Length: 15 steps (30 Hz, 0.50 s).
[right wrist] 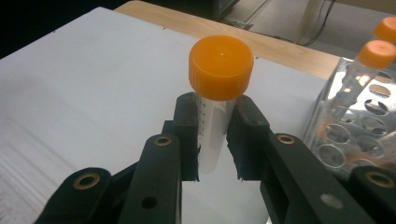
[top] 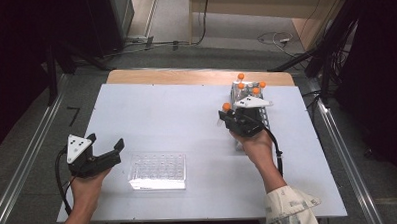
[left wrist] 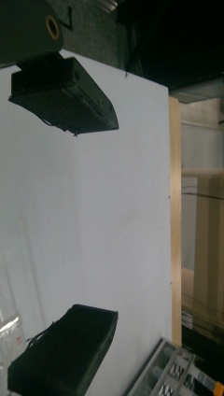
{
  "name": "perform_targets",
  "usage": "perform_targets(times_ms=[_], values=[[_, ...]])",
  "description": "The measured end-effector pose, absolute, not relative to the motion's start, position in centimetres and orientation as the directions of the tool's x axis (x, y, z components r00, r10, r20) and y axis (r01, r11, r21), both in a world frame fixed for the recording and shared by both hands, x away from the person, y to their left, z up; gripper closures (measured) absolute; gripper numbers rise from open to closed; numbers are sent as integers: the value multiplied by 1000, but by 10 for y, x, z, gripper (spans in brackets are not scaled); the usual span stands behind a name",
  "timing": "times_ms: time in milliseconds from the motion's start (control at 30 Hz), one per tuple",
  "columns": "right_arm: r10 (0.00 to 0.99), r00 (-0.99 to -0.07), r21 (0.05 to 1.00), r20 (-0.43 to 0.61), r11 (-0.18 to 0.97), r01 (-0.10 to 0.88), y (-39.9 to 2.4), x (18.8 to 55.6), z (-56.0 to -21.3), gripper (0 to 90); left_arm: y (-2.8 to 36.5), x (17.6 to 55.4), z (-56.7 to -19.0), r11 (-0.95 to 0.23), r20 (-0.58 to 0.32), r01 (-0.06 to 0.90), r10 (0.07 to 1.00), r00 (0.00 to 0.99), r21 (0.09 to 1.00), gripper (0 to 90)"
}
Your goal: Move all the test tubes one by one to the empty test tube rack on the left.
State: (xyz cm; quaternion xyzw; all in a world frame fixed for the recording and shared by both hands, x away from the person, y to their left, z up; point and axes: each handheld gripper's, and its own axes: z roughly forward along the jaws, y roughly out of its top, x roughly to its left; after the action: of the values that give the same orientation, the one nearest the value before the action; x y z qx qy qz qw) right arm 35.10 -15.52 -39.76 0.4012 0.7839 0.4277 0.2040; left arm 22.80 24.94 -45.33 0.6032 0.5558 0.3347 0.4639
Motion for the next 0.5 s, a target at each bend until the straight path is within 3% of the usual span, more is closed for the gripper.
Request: perform_targets(times_ms=[500], values=[[749, -663, 819, 11, 373, 435, -132, 340, -403, 721, 215, 234, -435, -13, -116, 355, 933, 339, 935, 168]])
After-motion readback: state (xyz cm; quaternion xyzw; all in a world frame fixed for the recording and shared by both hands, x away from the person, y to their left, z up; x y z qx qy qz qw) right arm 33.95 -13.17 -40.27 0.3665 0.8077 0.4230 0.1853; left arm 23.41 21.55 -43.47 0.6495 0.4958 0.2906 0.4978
